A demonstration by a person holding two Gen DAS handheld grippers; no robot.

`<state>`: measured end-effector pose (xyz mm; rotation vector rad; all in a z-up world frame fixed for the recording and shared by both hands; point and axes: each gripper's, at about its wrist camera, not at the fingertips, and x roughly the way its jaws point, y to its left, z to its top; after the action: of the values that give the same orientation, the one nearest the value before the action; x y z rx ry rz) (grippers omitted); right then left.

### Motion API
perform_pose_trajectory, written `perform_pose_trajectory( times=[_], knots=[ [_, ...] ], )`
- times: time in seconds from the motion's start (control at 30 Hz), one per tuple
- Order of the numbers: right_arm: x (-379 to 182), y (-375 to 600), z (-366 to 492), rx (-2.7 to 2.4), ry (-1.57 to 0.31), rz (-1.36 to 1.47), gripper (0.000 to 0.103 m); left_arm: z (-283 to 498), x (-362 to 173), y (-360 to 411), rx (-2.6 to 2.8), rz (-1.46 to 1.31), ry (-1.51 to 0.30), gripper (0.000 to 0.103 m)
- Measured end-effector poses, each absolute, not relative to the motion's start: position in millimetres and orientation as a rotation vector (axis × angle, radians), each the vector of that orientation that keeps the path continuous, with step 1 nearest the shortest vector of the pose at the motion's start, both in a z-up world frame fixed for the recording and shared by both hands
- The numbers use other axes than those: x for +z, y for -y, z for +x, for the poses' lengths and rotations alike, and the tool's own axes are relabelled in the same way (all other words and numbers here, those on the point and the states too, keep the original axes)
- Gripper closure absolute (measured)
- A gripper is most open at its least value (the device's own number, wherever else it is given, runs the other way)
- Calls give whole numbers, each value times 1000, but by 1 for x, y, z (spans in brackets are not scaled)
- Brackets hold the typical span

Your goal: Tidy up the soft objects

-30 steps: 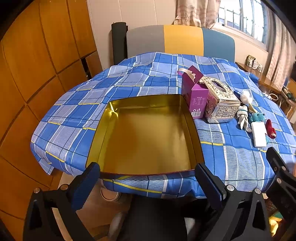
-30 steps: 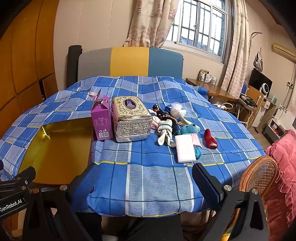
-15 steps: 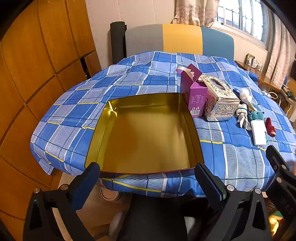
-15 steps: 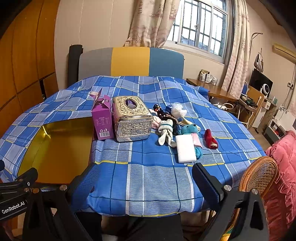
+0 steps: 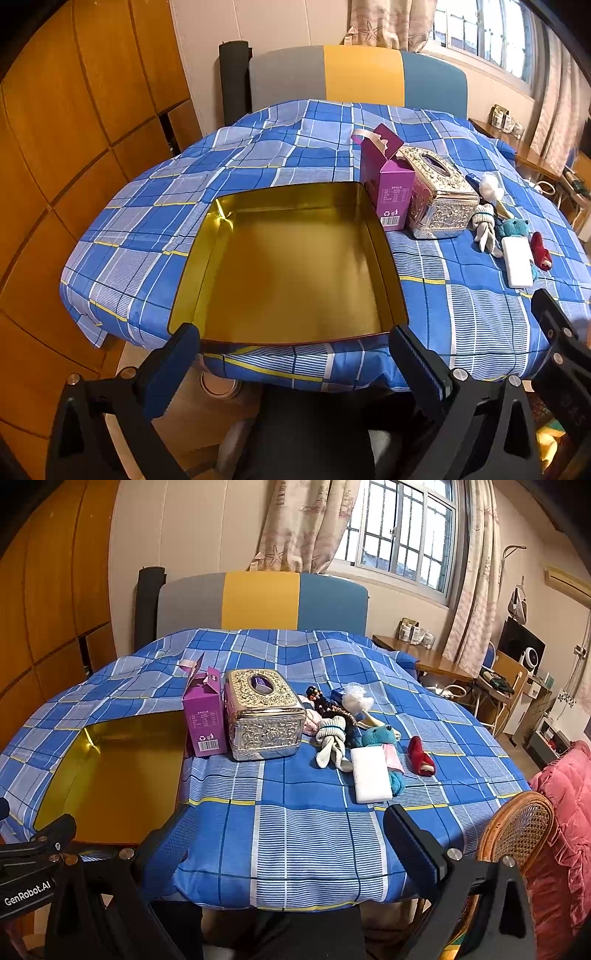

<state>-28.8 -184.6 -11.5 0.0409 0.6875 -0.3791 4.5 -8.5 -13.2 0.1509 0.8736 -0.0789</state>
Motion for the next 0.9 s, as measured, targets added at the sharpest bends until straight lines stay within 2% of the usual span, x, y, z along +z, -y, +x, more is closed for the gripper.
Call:
perform_pose_trajectory(
  times=[0.67,0.9],
  knots=[
    [-15,192,-26,-383,-704,56,1,13,-21,11,-68,156,-891,0],
    [-13,233,-26,-416,-677,115,1,29,-35,25,-228,108,-950,0]
  ],
)
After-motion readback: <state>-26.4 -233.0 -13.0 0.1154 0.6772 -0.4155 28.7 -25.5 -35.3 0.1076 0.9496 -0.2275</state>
